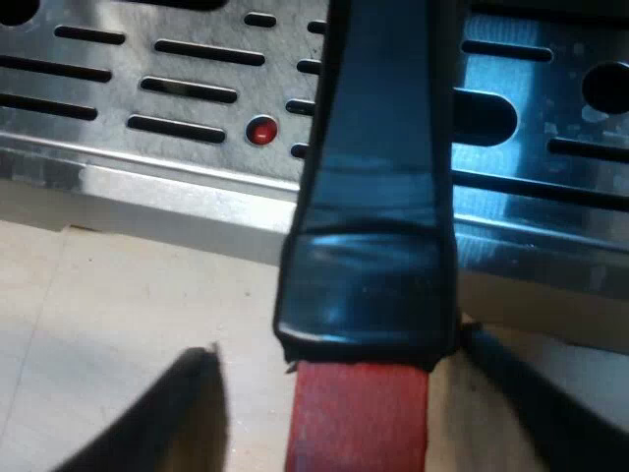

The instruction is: Grind coffee beans and then tamp

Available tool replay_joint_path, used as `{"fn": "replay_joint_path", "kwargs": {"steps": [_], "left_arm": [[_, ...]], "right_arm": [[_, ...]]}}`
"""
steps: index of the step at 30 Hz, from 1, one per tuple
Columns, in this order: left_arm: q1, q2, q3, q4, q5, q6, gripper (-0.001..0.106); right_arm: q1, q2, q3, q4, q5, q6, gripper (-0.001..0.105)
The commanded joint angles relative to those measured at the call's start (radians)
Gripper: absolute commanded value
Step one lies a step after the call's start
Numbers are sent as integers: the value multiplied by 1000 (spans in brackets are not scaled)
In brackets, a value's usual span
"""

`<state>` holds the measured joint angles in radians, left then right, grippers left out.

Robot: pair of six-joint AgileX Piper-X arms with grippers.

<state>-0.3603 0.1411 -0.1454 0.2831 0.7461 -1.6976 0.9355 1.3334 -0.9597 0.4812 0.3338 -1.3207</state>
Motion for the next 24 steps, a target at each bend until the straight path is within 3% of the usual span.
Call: {"fn": "replay_joint_path", "kwargs": {"steps": [1,10,17,24], "left_arm": [[-6,-1,-3,-20,15,-7,79],[-6,-1,-3,-20,15,-7,79],[-6,-1,-3,-20,15,-7,79],[-6,-1,-3,-20,15,-7,79]], "right_arm": [[-5,-1,-7,-3,-1,-4,36],[-5,-1,-7,1,-1,-8,1],[6,-1,-7,1,-1,-61,0],[76,-21,-4,63,6,-29,0]]}}
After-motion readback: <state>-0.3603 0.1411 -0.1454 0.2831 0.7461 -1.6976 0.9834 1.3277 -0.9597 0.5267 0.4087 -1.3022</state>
